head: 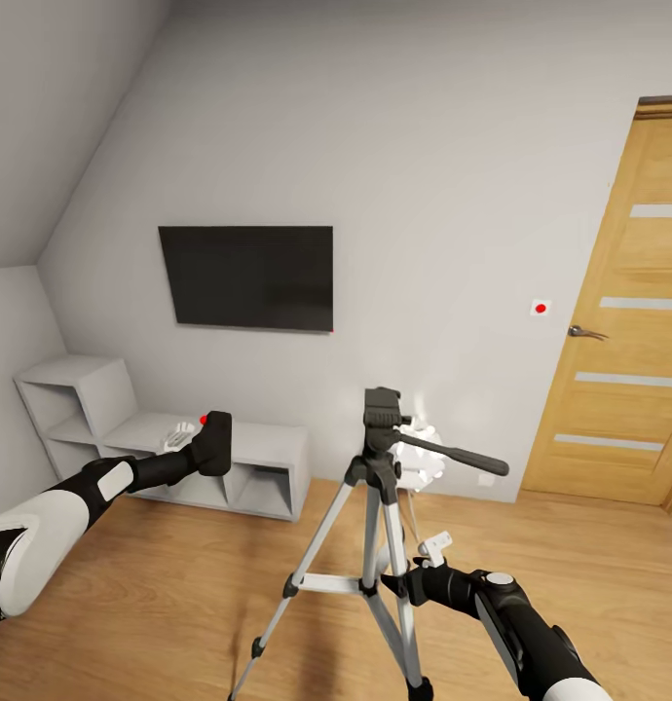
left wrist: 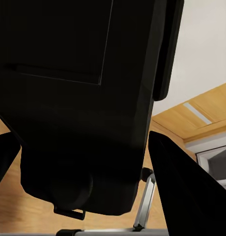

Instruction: Attach the digital camera to the camera tripod in the bedroom.

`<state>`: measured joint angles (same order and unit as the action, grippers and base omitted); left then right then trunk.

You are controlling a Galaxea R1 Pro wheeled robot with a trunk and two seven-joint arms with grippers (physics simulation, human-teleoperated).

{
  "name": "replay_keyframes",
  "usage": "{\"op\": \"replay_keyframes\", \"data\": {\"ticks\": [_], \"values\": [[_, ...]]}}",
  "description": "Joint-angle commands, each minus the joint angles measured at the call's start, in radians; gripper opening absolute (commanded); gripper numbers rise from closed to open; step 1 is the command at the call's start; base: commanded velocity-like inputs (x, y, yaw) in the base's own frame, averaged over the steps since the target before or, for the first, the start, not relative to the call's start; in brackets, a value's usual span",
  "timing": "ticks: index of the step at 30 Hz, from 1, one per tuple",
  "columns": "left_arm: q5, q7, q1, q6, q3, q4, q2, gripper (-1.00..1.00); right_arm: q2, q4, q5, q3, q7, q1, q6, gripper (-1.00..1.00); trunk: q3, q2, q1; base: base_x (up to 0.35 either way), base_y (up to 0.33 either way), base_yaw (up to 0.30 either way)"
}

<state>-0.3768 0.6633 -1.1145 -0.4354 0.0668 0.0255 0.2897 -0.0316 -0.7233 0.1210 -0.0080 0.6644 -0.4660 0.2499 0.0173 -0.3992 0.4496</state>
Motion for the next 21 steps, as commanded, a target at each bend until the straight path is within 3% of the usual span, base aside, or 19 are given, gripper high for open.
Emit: {"op": "replay_keyframes", "data": {"ticks": [1, 10, 11, 21], "values": [[-0.001, 0.003, 0.0, -0.008, 0.01, 0.001, 0.0, -1.0, 0.0, -0.001, 0.008, -0.001, 0.005, 0.0, 0.003, 1.0, 0.0, -0.001, 0.0, 0.008, 0.0, 0.0], [-0.001, 0.002, -0.001, -0.008, 0.01, 0.001, 0.0, -1.0, 0.0, 0.008, 0.008, 0.0, 0.011, 0.0, 0.002, 1.0, 0.0, -0.001, 0.0, 0.002, 0.0, 0.0], [-0.001, 0.002, -0.001, -0.008, 0.01, 0.001, 0.0, -1.0, 0.0, 0.009, 0.008, 0.0, 0.011, 0.0, 0.002, -1.0, 0.0, -0.001, 0.0, 0.0, 0.0, 0.0], [-0.001, 0.002, -0.001, -0.008, 0.01, 0.001, 0.0, -1.0, 0.0, 0.022, 0.007, 0.0, 0.013, 0.001, 0.003, -1.0, 0.0, -0.001, 0.0, 0.0, 0.0, 0.0]]}}
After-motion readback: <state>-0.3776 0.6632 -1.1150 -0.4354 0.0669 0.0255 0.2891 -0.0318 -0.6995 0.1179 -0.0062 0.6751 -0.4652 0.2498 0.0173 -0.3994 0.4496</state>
